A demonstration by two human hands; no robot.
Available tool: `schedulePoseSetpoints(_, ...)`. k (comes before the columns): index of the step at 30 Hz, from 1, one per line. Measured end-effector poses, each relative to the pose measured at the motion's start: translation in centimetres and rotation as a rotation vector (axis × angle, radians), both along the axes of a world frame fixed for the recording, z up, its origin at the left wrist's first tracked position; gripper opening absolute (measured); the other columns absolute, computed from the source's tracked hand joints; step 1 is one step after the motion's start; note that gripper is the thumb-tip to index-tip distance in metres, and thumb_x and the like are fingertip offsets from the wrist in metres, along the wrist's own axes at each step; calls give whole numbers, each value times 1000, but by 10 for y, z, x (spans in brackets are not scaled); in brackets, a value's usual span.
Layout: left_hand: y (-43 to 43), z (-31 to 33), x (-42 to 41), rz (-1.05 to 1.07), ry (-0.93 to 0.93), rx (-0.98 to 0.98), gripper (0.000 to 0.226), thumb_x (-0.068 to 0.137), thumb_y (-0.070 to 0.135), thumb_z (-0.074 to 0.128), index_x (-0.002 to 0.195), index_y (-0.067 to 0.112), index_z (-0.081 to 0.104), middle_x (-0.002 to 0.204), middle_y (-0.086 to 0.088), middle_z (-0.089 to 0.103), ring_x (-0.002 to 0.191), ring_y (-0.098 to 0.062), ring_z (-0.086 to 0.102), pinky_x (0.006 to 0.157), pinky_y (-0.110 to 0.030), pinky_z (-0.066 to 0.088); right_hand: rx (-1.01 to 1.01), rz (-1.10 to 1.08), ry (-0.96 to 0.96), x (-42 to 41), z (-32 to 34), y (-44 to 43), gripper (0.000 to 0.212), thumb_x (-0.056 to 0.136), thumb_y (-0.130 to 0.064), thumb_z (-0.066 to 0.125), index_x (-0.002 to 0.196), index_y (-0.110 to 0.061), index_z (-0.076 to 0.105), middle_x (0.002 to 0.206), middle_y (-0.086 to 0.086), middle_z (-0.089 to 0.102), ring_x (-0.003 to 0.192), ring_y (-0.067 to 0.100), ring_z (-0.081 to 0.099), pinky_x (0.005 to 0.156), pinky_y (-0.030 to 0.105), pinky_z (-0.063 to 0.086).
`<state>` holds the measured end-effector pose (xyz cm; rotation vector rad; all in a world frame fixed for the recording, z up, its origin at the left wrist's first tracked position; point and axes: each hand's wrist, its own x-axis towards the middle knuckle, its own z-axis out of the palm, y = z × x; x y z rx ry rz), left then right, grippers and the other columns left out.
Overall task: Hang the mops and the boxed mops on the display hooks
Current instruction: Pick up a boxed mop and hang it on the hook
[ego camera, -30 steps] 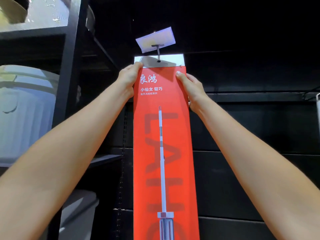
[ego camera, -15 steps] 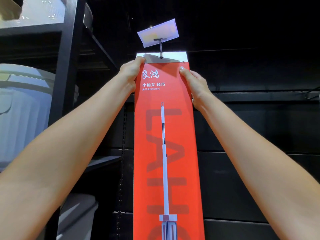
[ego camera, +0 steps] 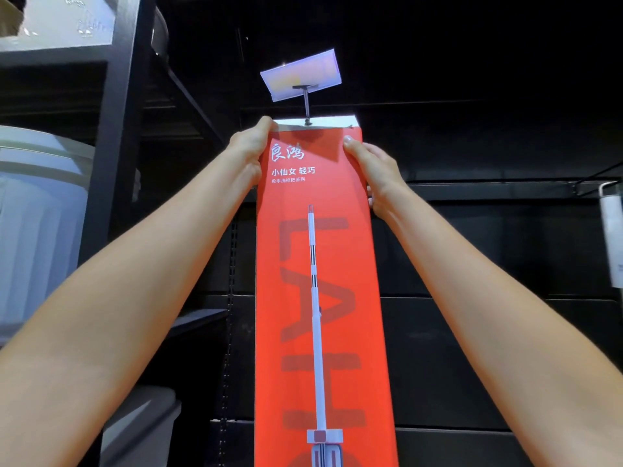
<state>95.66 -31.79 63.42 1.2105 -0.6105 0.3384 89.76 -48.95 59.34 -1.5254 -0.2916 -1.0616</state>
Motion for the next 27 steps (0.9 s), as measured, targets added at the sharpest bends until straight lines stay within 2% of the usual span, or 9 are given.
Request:
schedulePoseSetpoints(2,-2,-3,5,-17,-7,-13,21,90,30,59,78,13,57,52,-2,65,54,-17,62,59,-27,55,-8,-15,1,4,-1,-1,38,85,-50,65,115,-27,61,106,-2,69,93,19,66,74,32,52)
schedulePoseSetpoints(6,-5,-13,20,-27,-49,10,18,93,31,58,84,15,58,72,-5,67,58,-17,65,51,-25,55,-23,-22,13,17,-6,-7,33,86,-49,63,109,-26,60,102,0,70,96,22,67,90,44,53)
schedulePoseSetpoints(10,-8,-27,44,-51,-100,33,23,94,37,58,85,17,59,78,-3,67,66,-17,66,66,-32,58,-1,-10,13,36,-18,-12,31,87,-44,65,109,-23,63,98,0,71,87,19,68,90,46,54)
schedulePoseSetpoints(14,-10,-33,61,-85,-152,16,30,91,45,59,78,18,56,75,-1,66,68,-17,64,78,-37,56,35,27,-6,50,-21,-15,35,86,-41,67,114,-19,64,111,5,70,100,23,67,93,46,54)
schedulePoseSetpoints(17,-14,-44,71,-18,-206,66,34,90,50,57,96,17,60,85,1,69,77,-15,67,84,-37,55,49,73,-27,59,-25,-17,24,89,-36,65,107,-20,63,113,8,69,101,23,67,93,42,54)
schedulePoseSetpoints(20,-15,-64,79,-47,-245,60,52,90,47,59,125,8,54,102,-3,69,88,-17,68,82,-37,57,19,58,-37,64,-31,-20,38,89,-44,63,118,-19,61,115,5,68,102,20,67,91,40,55)
schedulePoseSetpoints(23,-10,-86,82,-61,-221,106,59,85,52,64,130,16,52,114,-3,69,96,-20,69,85,-40,57,-29,50,-41,65,-39,-22,44,87,-46,64,123,-21,60,120,2,67,104,17,66,94,38,54)
schedulePoseSetpoints(25,-6,-108,84,-53,-216,164,63,82,54,65,133,20,50,121,-4,66,97,-18,68,88,-41,55,-74,81,-12,65,-55,-23,34,89,-40,64,118,-23,59,118,2,68,103,17,67,95,39,53)
schedulePoseSetpoints(27,-2,-137,80,-89,-187,198,64,84,53,63,136,21,46,122,-4,66,92,-15,69,82,-37,57,-94,137,54,64,-79,-25,32,89,-39,65,117,-25,58,117,2,69,102,18,68,96,41,53)
